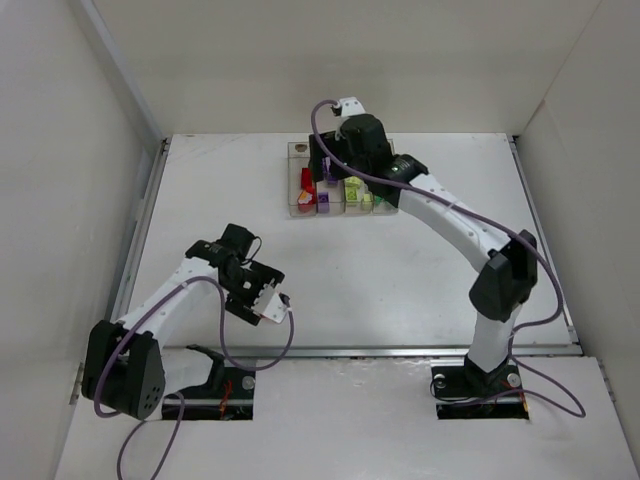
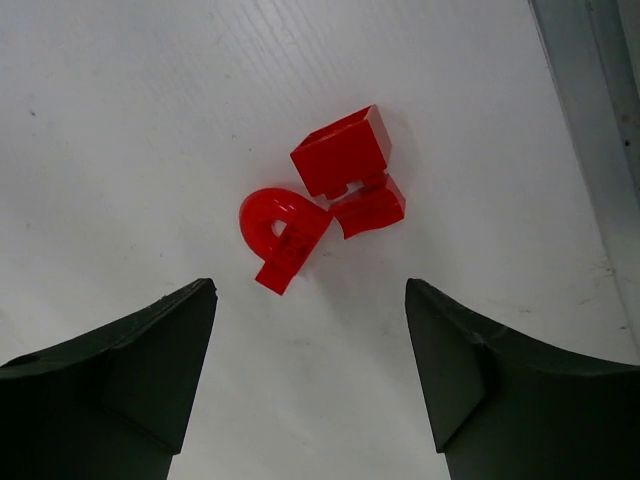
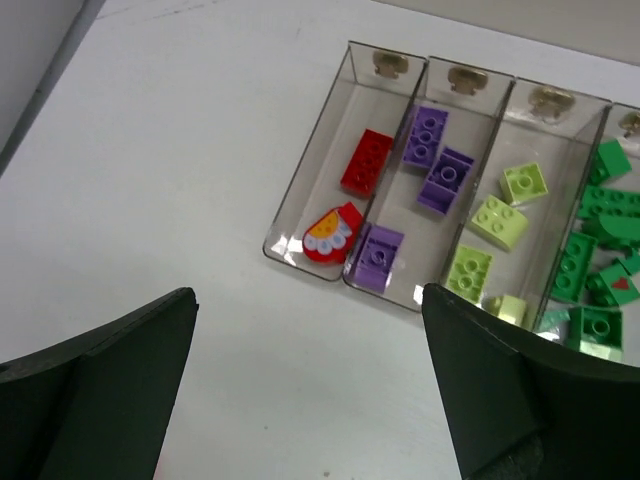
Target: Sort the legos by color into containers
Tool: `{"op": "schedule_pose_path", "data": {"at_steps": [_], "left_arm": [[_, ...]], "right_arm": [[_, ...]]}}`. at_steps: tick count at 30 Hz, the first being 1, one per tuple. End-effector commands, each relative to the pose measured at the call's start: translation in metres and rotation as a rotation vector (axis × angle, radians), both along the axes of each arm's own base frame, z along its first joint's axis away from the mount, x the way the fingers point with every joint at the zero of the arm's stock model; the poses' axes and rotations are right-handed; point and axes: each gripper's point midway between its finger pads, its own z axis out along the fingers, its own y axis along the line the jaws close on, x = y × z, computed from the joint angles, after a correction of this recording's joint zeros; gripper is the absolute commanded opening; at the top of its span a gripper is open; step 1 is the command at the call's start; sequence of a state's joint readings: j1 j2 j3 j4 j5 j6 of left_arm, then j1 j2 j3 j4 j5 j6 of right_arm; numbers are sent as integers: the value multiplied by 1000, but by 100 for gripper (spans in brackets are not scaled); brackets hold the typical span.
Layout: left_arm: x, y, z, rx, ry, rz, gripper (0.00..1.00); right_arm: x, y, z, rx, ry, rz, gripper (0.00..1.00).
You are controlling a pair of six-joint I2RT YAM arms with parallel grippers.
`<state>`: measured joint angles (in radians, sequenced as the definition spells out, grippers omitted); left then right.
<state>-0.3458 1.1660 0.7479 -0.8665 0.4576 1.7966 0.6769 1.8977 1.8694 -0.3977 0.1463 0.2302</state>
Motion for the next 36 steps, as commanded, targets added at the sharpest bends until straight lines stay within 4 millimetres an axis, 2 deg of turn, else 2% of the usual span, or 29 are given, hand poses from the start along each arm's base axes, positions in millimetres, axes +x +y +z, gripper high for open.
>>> {"op": "schedule_pose_path", "data": {"at_steps": [1,2,6,10,11,15,17,22,23,25,27,30,32,33,34,36], "left_arm": [[5,-10,3,-5,-38,-132,73],[4,-12,1,8,-49,-154,70],[2,-10,-14,62,-66,-202,62],[8,-7,-27,94,-86,-197,57],[17,-9,-28,94,-112,-183,52],[28,-12,-32,102,-109,-165,51],[30,-8,-34,130,-109,-162,51],[27,-4,-42,158,-70,-179,36],[25,-5,-45,153,-57,-181,26],[29,-11,-41,140,-59,-172,20],[31,-14,-40,132,-48,-150,20],[34,-15,-35,127,-48,-120,14],[35,-13,-32,136,-36,-70,3],[38,-14,-27,133,-37,-51,0],[41,-15,-26,131,-33,-29,0],[49,-17,-11,93,-20,40,0]], "right_arm": [[-9,-17,-19,-47,7,-32,99],[-14,-21,-15,-44,2,-32,99],[-21,-29,-25,-63,20,-40,100],[-21,-32,-30,-81,22,-44,100],[-21,-32,-30,-81,22,-44,100],[-22,-31,-30,-92,17,-26,100],[-22,-29,-35,-102,23,-14,100],[-20,-34,-48,-128,41,-17,100],[-18,-38,-57,-140,56,-26,100],[-15,-42,-57,-136,59,-30,100],[-15,-40,-62,-144,66,-14,100],[-9,-48,-67,-145,77,-27,100],[-4,-49,-67,-140,79,-28,100],[-3,-48,-61,-139,64,-25,100],[-2,-47,-66,-145,72,-24,100],[3,-51,-57,-142,56,-31,100]]}}
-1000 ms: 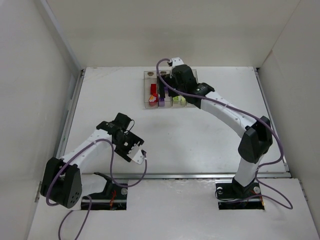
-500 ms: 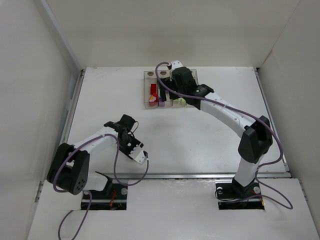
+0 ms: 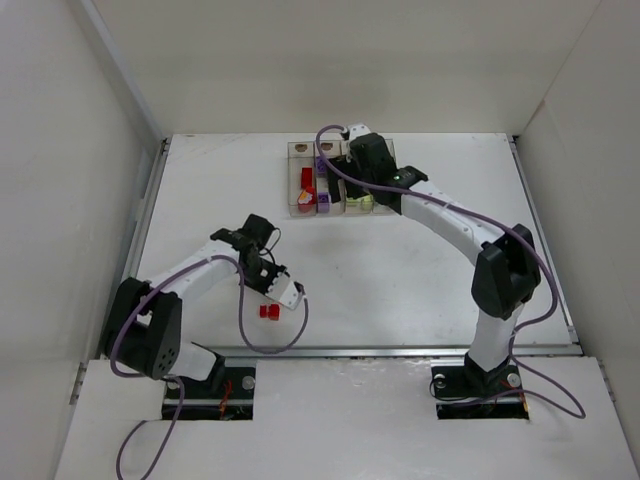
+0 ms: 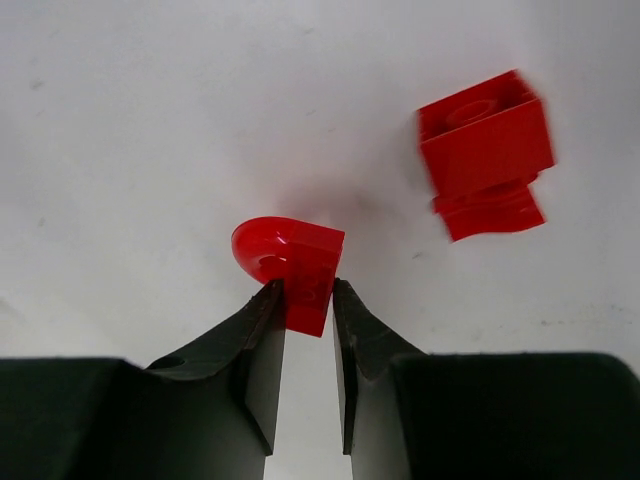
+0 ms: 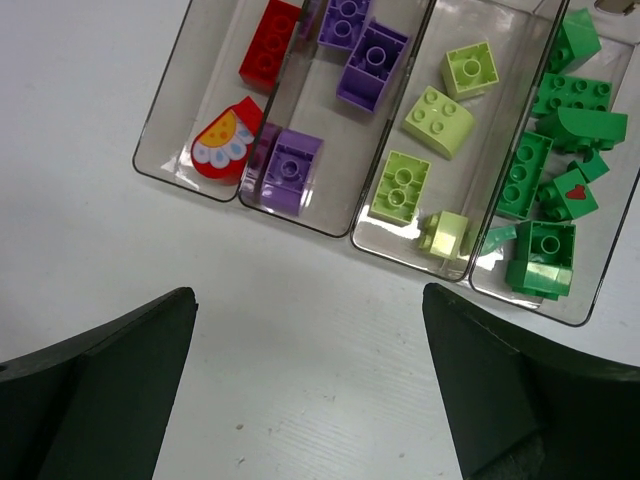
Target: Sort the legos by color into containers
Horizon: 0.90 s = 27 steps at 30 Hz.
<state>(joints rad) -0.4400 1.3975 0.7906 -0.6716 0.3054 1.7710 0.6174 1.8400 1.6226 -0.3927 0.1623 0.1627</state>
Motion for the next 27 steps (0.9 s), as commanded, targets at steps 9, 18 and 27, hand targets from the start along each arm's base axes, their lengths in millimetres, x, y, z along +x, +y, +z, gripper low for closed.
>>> {"op": "schedule_pose_path", "data": {"at_steps": [9,18,27], "left_arm": [[40,-43,89,-385,144,293,0],[114,-74,181,-727,64,492,0],[103,-97,238,-997,385,437,0]], "right_arm": [[22,5,24,65,-23,67,100],[-19,27,90,378,101,426,100],[-69,67,117,519,76,687,95]]}}
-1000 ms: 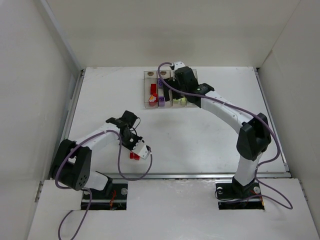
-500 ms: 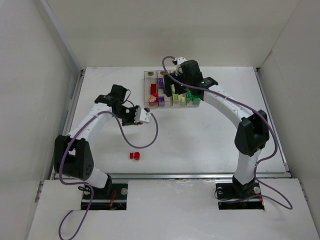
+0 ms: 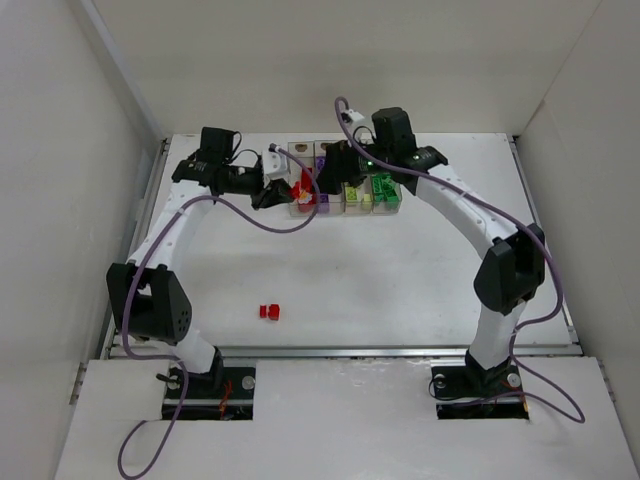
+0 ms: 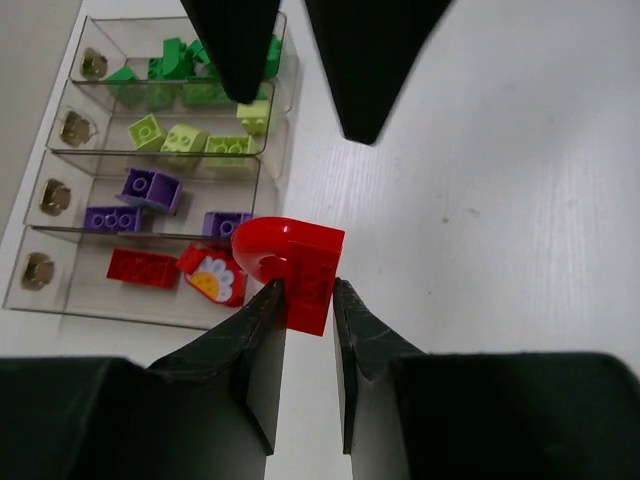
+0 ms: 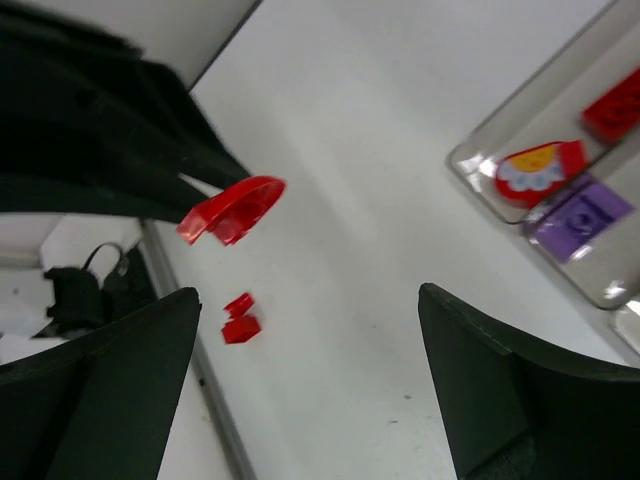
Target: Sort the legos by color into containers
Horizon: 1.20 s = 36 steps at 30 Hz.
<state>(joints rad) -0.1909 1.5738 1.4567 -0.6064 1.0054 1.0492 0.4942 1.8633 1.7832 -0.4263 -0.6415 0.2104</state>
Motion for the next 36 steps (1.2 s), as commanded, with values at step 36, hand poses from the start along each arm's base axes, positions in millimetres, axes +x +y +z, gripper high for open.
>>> {"op": "schedule_pose_path", "data": {"at_steps": [36], "left_arm": [[169,-7,-37,9,-119,518,0]], "right_arm": [[59,-90,-1,-33,-2,-560,88]]}}
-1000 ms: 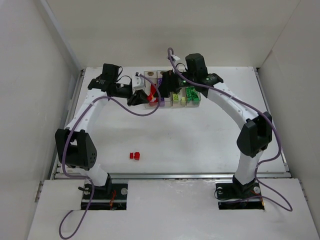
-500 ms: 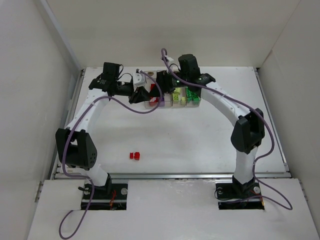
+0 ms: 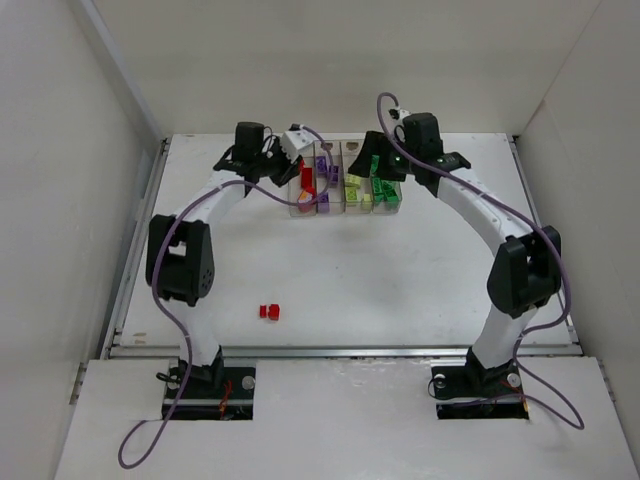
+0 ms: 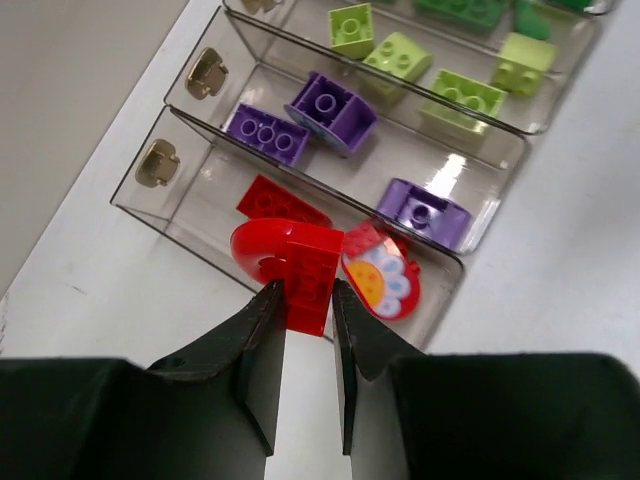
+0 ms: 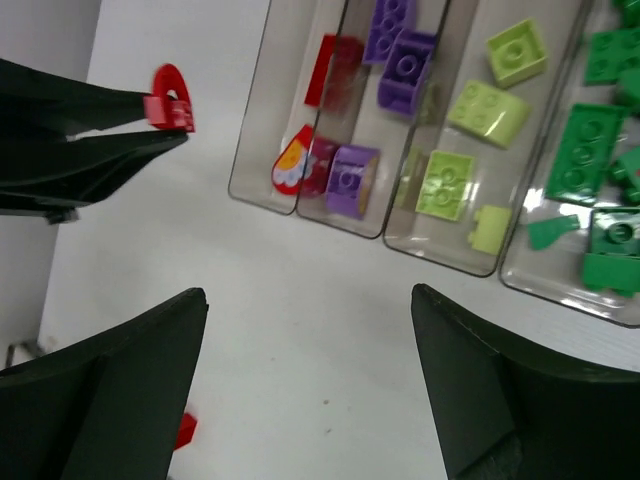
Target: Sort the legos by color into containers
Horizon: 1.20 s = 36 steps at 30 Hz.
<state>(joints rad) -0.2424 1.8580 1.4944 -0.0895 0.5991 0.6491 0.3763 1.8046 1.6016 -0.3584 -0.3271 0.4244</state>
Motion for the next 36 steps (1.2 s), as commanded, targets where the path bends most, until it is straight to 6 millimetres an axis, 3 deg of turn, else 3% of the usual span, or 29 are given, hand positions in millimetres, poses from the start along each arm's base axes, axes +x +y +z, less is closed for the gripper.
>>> {"op": "schedule_pose_path", "data": {"at_steps": [1,3,4,6,7,11,15,16,17,22,24,26,27,28,29,30,32,33,34,36], "left_arm": [[41,-10,24,1,-138,75,0],[54,-10,23,8,-148,93,0],[60,-12,8,15,-126,92,0],[75,-8,9,26,-140,139,0],[81,-7,-3,39,-127,151,0],[86,-3,-17,64,-102,177,5],[78,-12,-16,29,-84,126,41],[74,-13,-22,30,-64,117,59],[71,-14,-26,21,-45,115,63],[64,-20,7,-40,-65,106,70],[62,-20,27,-74,-60,124,70],[61,-5,64,-100,-98,143,67],[51,1,61,-88,-57,132,66],[44,7,79,-52,-104,93,65],[35,14,78,-12,-101,60,62],[7,16,58,47,-4,-12,62],[-31,22,50,149,27,-157,62],[-52,25,34,252,-13,-329,66],[-103,38,9,315,139,-449,67],[-150,46,-1,448,138,-639,70]], "right_arm": [[1,-9,39,-39,-130,-62,88],[2,-14,37,-72,-131,-78,88],[0,-15,35,-76,-123,-77,88],[1,-18,33,-99,-128,-76,88],[1,-18,33,-99,-128,-75,88],[6,-23,37,-120,-143,-81,90],[7,-24,44,-145,-160,-64,90],[7,-24,44,-145,-160,-64,90],[8,-24,49,-146,-176,-61,90],[6,-23,47,-151,-171,-46,90],[5,-24,52,-152,-186,-43,90],[3,-25,58,-148,-196,-44,90],[1,-26,63,-144,-206,-45,90],[1,-26,59,-146,-202,-44,90],[-2,-27,64,-140,-216,-46,90],[-3,-27,59,-144,-206,-45,90],[-9,-30,60,-142,-210,-45,91],[-9,-30,55,-152,-207,-40,91],[-13,-28,60,-151,-218,-38,91],[-20,-24,49,-160,-197,-23,91]]}}
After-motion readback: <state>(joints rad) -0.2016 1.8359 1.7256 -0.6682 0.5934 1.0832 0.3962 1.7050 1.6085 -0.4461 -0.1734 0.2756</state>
